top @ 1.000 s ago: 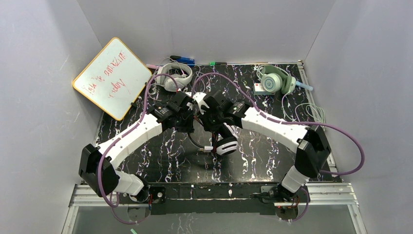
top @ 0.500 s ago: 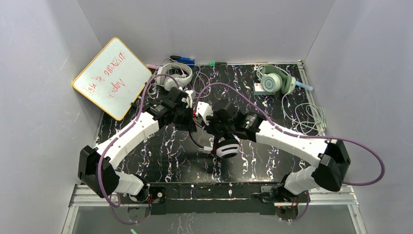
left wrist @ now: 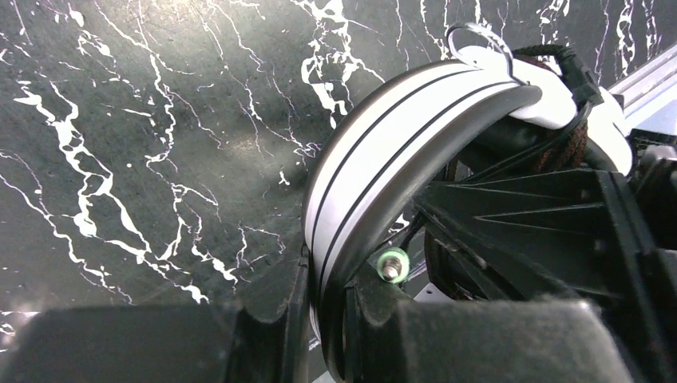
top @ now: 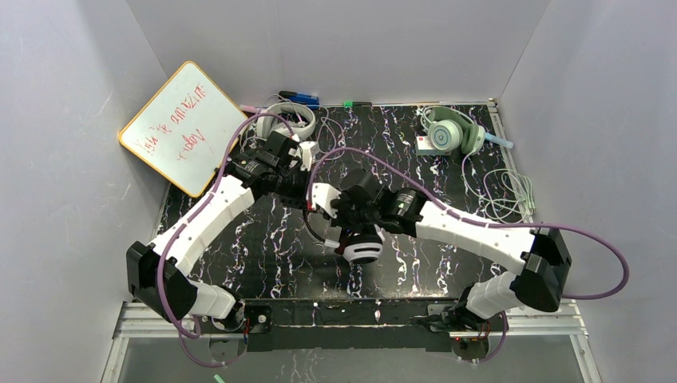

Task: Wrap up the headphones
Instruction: Wrap the headphones cable around the headphones.

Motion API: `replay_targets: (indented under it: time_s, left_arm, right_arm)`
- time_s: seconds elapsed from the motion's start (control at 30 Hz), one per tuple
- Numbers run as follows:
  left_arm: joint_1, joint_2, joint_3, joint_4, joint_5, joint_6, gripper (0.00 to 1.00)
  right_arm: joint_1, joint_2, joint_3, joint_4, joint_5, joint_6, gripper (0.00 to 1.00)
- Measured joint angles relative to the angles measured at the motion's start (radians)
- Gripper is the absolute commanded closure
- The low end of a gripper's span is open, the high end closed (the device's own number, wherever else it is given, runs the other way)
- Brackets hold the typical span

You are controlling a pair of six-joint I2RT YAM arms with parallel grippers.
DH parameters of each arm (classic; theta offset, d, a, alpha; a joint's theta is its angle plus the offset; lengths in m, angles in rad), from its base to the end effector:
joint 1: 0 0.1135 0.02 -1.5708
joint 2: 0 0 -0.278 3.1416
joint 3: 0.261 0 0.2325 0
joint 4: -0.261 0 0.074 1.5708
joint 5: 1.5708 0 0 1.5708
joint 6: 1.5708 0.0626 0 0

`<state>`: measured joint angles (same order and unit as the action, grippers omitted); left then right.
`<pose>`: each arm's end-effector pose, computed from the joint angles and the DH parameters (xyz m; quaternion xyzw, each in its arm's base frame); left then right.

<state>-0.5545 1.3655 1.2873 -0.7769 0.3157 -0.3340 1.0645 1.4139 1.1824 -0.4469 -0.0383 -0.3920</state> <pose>0.2274 -0.1637 0.3272 0.1565 0.9133 -0.2816 0.2490 0.1508 0.2769 0.3092 -0.6065 0.6677 0.1587 0.4016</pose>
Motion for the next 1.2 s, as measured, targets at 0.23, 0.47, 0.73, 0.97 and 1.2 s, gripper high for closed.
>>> replay_targets:
  time_s: [0.23,0.47,0.73,0.97,1.2]
  left_arm:
    - [0.002,0.01,0.031,-0.078,-0.001,0.064,1.0]
    - [0.0,0.066,0.072,-0.154,0.007,0.129,1.0]
    - [-0.005,0.072,0.09,-0.181,0.014,0.154,1.0]
    - [-0.013,0.068,0.09,-0.16,0.022,0.168,1.0]
    - [-0.011,0.032,0.09,-0.088,0.029,0.154,1.0]
  right_arm:
    - [0.091,0.084,0.068,-0.083,0.098,-0.04,0.88]
    - [0.185,0.159,0.098,-0.135,0.22,-0.089,0.89]
    - [0.245,0.173,0.118,-0.171,0.304,-0.13,0.75]
    - [0.24,0.13,0.121,-0.159,0.294,-0.108,0.6]
    - [0.166,0.041,0.158,-0.149,0.193,-0.034,0.46]
